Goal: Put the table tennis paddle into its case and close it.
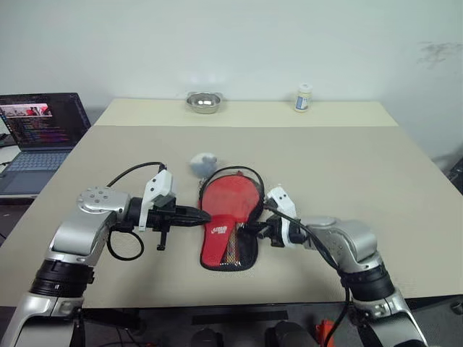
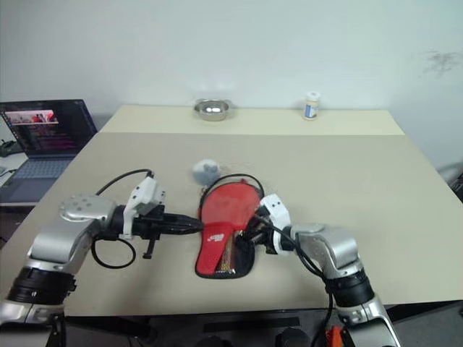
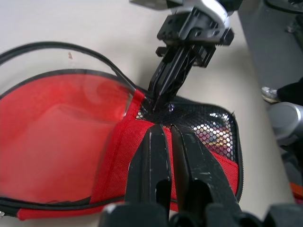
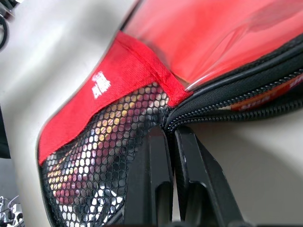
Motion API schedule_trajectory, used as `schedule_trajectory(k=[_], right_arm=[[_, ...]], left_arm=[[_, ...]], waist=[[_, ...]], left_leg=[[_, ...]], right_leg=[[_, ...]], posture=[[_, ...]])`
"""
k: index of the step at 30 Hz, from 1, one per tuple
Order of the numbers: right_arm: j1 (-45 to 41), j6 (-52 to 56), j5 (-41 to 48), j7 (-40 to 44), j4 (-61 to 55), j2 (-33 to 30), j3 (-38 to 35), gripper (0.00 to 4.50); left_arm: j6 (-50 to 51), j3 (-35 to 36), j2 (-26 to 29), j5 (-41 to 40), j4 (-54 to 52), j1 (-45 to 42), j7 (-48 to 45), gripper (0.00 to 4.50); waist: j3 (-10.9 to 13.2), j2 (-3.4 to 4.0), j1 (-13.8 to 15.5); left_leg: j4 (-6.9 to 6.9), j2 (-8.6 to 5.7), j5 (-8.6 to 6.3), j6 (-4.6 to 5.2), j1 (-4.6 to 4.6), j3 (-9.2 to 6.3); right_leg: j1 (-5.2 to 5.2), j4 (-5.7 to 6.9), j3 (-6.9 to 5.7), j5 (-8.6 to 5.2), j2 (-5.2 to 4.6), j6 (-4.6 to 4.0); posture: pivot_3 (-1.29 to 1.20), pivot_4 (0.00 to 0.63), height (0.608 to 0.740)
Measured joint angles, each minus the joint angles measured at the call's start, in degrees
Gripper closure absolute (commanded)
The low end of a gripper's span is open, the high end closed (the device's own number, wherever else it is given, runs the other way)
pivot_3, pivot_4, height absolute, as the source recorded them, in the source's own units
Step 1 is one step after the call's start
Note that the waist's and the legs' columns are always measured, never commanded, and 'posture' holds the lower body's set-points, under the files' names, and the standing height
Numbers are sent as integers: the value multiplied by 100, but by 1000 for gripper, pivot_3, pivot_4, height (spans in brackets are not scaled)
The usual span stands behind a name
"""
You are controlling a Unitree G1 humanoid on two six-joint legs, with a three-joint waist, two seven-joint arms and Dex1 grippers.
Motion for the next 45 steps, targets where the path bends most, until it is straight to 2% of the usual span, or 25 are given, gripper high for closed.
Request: schedule_trajectory(k=[11,37,40,45], right_arm=[[972,838,598,-173,-1322,-616,-792,4481],[1545,1282,1096,-672,-1988,-606,-1196,4481],[1546,1266,1096,-741,-1967,-622,-1197,3766],[1589,1199,1133,-639,-2137,-1121,-1141,2113]], left_arm=[[-42,-69,-2,2,-8,39,-47,4229],[-322,-238,-45,30,306,-72,-119,4229],[-330,-240,-59,34,312,-72,-114,4229],[-332,-241,-96,35,312,-71,-96,4229]], waist=[[0,-1,26],[1,-2,26],[1,-2,26],[2,-2,27]], left_leg=[[-1,-4,-1,-1,1,-2],[-4,-5,-3,-2,0,-6],[-3,-5,-3,-2,0,-6],[-4,-5,-3,-2,0,-7]], right_leg=[[4,-7,-3,-7,-3,6],[8,-15,-6,-13,-3,-1],[8,-15,-6,-13,-3,-1],[9,-18,-6,-13,-3,-2]], posture=[[0,150,740],[0,150,740],[0,150,740],[0,150,740]])
